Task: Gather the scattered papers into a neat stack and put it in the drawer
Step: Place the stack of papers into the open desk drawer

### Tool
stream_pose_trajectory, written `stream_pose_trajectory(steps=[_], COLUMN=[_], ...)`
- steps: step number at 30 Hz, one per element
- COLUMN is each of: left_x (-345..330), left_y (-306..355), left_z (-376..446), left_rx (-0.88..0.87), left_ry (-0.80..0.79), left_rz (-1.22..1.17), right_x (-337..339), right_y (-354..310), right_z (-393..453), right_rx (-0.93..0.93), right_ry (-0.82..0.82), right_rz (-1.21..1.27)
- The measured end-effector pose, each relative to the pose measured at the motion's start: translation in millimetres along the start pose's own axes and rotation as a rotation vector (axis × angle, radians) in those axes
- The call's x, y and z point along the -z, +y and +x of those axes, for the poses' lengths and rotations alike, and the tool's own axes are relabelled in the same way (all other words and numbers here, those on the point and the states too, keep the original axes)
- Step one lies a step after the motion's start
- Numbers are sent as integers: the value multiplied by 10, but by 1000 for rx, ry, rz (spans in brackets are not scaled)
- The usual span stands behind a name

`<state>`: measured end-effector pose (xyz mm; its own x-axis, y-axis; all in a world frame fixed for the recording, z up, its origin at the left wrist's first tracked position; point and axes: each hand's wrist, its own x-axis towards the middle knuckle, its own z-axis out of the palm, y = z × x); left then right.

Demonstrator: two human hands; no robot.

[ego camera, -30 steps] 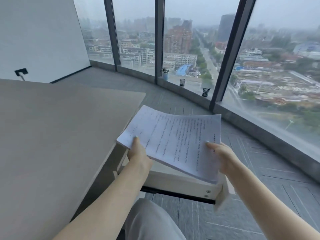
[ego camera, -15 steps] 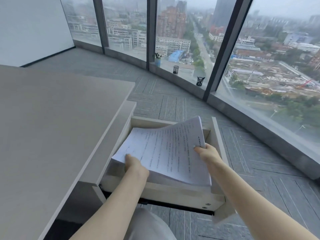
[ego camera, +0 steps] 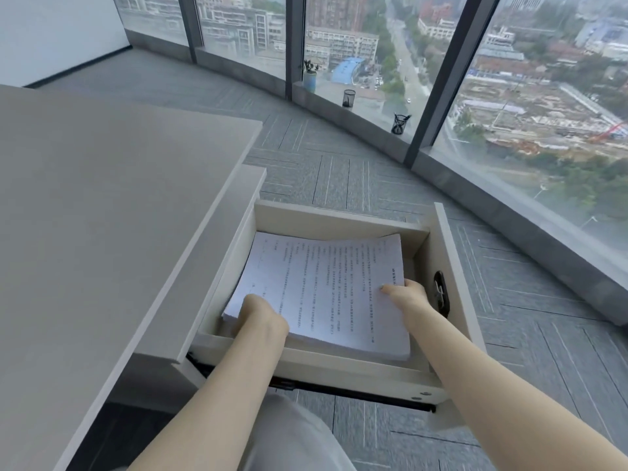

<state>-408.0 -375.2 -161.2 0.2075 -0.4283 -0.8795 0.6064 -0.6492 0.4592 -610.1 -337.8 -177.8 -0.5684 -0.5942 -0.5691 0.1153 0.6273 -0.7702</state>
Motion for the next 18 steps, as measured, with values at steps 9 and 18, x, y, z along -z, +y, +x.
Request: stream_pose_trajectory(steps=[9, 18], left_x=[56, 145], left_y=[42, 113], left_z=[-247, -498], left_rx=[47, 33], left_ry=[18, -74], left_rz=[-27, -39], right_x=[-127, -20], right_y=[157, 11], right_z=[123, -232], right_rx=[8, 119], right_ry=[190, 60], right_rz=[-68, 51])
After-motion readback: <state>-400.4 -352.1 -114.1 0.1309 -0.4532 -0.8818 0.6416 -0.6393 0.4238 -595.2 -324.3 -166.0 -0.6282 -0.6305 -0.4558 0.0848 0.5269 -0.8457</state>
